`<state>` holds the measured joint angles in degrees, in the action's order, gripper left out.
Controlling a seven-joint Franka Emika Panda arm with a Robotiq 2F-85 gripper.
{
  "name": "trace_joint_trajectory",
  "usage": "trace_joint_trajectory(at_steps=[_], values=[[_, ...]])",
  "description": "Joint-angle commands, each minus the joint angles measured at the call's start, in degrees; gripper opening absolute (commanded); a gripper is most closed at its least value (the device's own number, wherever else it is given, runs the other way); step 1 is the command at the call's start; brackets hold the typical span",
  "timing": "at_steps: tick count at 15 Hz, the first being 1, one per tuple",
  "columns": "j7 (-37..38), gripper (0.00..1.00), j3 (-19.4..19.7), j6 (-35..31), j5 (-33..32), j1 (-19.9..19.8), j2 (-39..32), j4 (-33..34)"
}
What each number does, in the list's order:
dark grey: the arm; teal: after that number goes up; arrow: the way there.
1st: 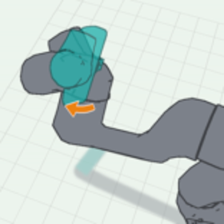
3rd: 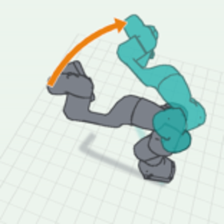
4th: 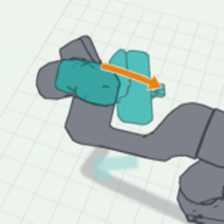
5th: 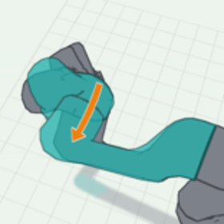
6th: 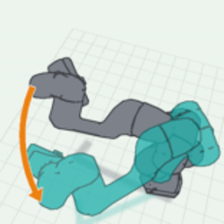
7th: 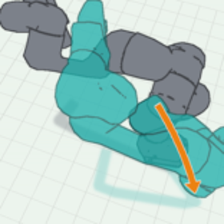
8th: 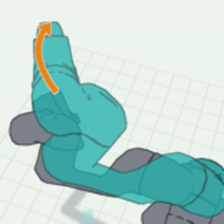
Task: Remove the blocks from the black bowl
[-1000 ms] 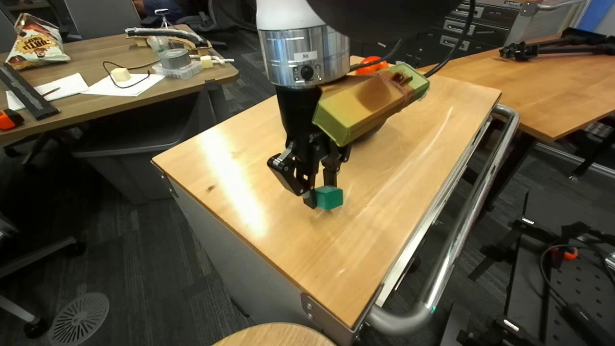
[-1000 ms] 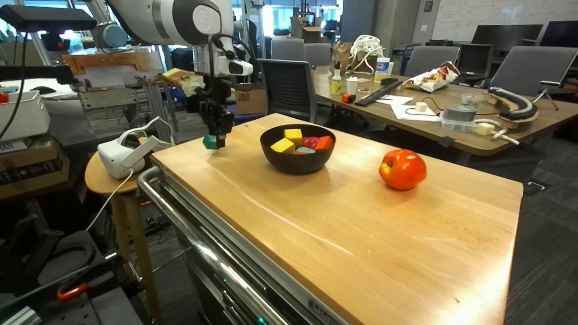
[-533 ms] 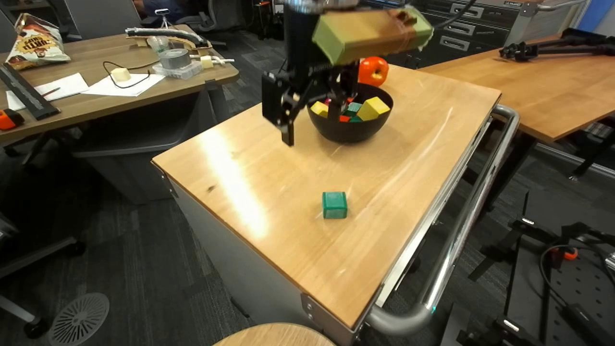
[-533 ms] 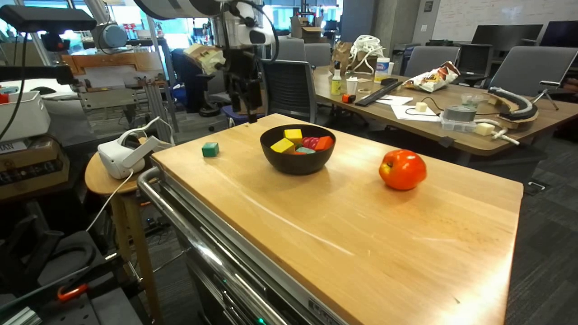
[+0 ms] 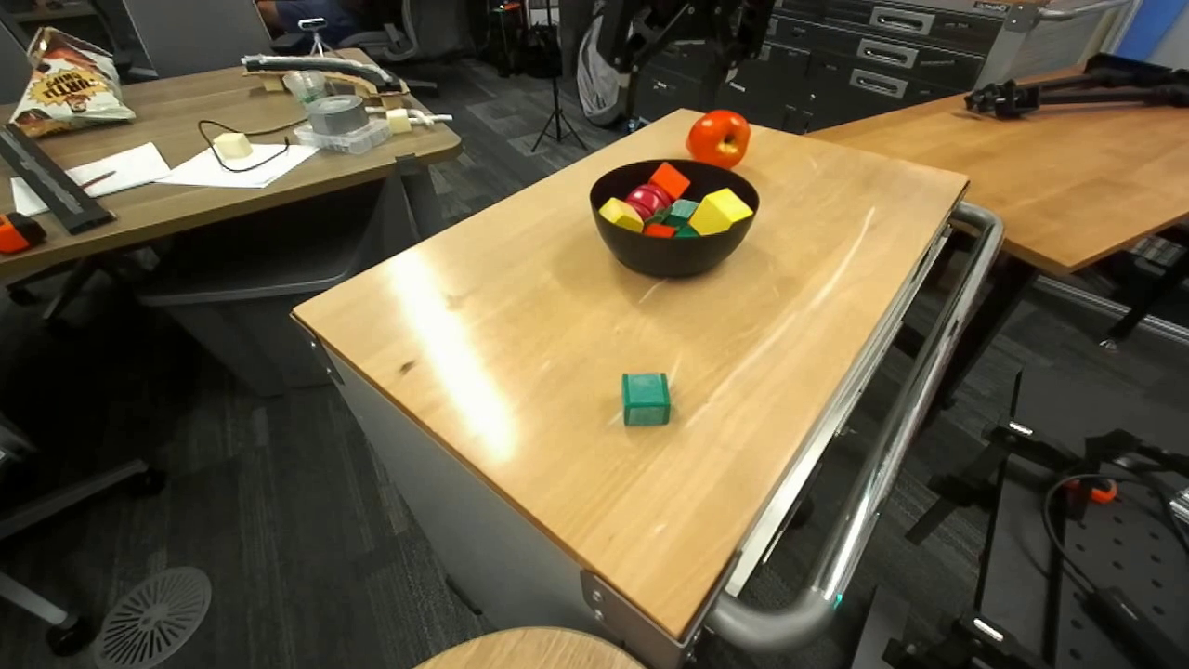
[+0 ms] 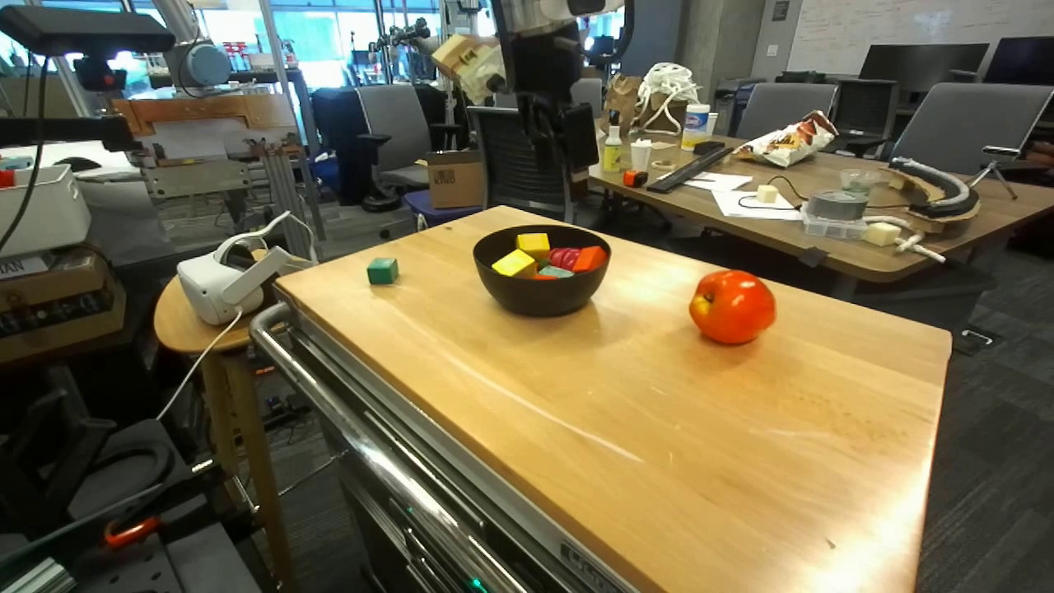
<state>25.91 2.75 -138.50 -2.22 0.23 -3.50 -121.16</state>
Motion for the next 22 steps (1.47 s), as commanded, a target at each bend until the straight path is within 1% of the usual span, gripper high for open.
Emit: trace_joint_trajectory(at_steps=[1,5,8,10,12,15,19,22], values=[[0.6,1.00,-0.4,-0.7,-0.3,0.0,0.1,-0.3],[3.9,1.00,0.1,-6.7,-1.8,0.0,-2.9,-0.5],[7.4,1.00,1.7,-10.5,-2.8,0.1,-6.2,0.2],[9.7,1.00,3.2,-11.9,-4.3,0.6,-8.0,0.5],[11.4,1.00,4.3,-12.0,-5.1,1.0,-9.3,0.8],[12.5,1.00,4.8,-11.3,-3.5,0.9,-10.5,1.5],[13.5,1.00,4.3,-10.4,-0.9,0.6,-10.9,2.1],[13.0,1.00,3.6,-8.2,1.9,0.4,-10.1,2.4]])
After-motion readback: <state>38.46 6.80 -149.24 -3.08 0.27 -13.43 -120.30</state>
